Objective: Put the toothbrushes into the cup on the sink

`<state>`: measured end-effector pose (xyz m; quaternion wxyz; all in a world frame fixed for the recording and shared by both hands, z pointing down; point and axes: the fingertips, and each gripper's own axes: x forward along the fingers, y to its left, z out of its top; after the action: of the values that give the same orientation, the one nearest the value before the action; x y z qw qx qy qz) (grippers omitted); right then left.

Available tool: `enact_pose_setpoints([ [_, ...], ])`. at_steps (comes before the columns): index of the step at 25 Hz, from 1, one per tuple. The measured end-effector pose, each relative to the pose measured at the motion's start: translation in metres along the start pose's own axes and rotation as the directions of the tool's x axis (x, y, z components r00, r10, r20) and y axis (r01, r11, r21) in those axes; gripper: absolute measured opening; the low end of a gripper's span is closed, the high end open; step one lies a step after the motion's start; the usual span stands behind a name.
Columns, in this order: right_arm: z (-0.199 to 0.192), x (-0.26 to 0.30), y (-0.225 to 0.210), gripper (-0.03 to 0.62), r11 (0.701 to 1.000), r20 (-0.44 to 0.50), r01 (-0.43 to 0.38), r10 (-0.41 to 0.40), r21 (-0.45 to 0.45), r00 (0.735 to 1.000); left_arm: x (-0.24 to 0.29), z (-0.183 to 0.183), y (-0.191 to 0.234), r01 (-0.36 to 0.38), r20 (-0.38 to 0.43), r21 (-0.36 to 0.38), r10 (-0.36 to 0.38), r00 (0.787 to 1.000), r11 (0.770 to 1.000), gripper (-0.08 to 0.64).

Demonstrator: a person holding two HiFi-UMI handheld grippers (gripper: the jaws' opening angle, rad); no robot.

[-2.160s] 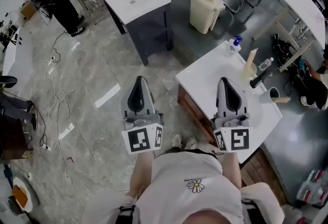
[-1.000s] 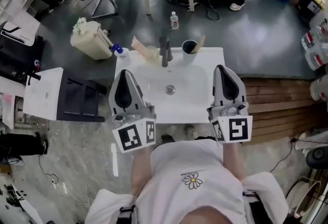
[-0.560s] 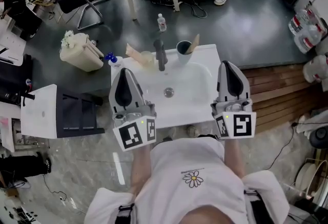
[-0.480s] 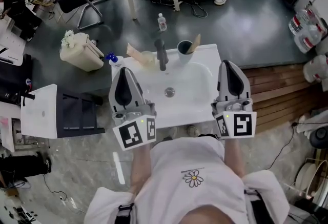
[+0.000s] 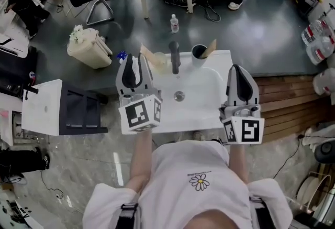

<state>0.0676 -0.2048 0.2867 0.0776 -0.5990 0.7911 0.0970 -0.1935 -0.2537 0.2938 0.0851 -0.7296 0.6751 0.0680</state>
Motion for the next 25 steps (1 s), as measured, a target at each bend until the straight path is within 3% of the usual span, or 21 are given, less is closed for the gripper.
enact_pose_setpoints([
  [3,-0.003,-0.005,-0.006,0.012,1.0,-0.011,0.017,-0.017,0.001,1.0,0.017,-0.025,0.003,0.02,-0.053,-0.003,-0.021,0.998,1.0,0.153],
  [8,-0.008,-0.012,-0.014,0.012,0.999,-0.037,0.05,-0.051,-0.008,0.998,0.039,-0.077,0.011,0.037,-0.143,-0.113,-0.053,0.988,0.993,0.245],
  [14,-0.01,-0.02,-0.022,0.012,0.997,-0.055,0.079,-0.08,-0.023,0.995,0.052,-0.147,0.015,0.013,-0.277,-0.192,-0.067,0.959,0.981,0.249],
  [18,-0.012,-0.024,-0.025,0.012,0.995,-0.071,0.095,-0.097,-0.034,0.993,0.056,-0.185,0.016,-0.008,-0.354,-0.204,-0.066,0.933,0.979,0.245],
  [25,-0.015,-0.025,-0.026,0.012,0.994,-0.097,0.097,-0.102,-0.051,0.99,0.063,-0.226,0.021,-0.068,-0.434,-0.272,-0.059,0.899,0.96,0.226],
])
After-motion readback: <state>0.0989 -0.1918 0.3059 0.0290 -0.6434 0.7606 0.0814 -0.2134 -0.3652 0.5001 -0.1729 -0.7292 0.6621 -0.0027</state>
